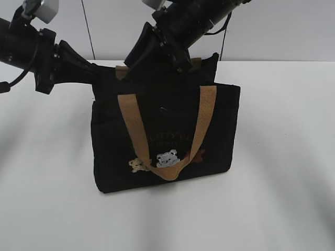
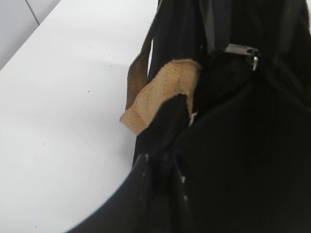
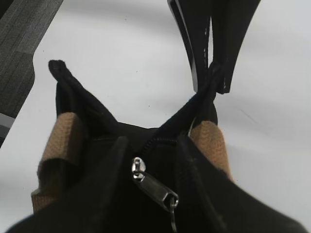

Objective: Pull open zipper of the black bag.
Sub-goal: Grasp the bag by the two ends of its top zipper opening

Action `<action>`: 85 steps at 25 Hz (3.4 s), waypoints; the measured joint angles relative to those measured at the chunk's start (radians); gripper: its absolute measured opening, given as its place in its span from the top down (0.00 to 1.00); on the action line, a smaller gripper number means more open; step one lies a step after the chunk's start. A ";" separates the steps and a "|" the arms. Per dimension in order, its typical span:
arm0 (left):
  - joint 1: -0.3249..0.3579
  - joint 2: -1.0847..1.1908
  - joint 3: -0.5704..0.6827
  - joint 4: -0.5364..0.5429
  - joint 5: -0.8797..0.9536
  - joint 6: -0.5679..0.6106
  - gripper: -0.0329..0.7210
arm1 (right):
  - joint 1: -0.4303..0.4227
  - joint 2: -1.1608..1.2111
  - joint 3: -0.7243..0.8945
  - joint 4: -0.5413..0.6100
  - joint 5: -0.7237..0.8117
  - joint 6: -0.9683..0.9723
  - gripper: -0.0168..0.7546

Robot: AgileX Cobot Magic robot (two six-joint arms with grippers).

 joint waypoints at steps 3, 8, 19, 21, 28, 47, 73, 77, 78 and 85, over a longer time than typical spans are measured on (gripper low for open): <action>0.000 0.000 0.000 0.000 0.000 0.000 0.88 | 0.000 0.001 0.000 0.002 0.001 -0.002 0.67; 0.000 0.000 0.000 0.000 0.000 0.000 0.88 | 0.000 0.003 0.000 0.002 0.002 -0.003 0.67; 0.000 0.000 0.000 0.001 0.000 0.001 0.88 | 0.001 0.003 0.000 0.015 0.002 0.023 0.53; 0.000 0.000 0.000 0.001 0.000 0.001 0.88 | 0.001 0.003 0.000 0.015 0.002 0.023 0.52; 0.000 0.000 0.000 0.000 0.001 0.001 0.88 | 0.001 0.003 0.000 -0.002 0.002 0.061 0.54; 0.000 0.000 0.000 -0.001 0.000 0.001 0.88 | 0.001 -0.009 0.000 -0.033 0.013 0.120 0.99; 0.000 0.000 0.000 0.008 0.011 0.001 0.88 | -0.141 -0.095 0.000 -0.221 0.013 0.227 1.00; 0.000 0.000 0.000 0.008 0.011 0.001 0.88 | -0.164 -0.095 0.000 -0.225 0.013 0.242 1.00; 0.000 0.000 0.000 0.008 0.011 0.001 0.88 | -0.164 -0.095 0.000 -0.218 0.013 0.246 1.00; 0.000 0.000 0.000 0.008 0.011 0.001 0.88 | -0.153 -0.098 0.000 -0.056 0.013 0.258 0.91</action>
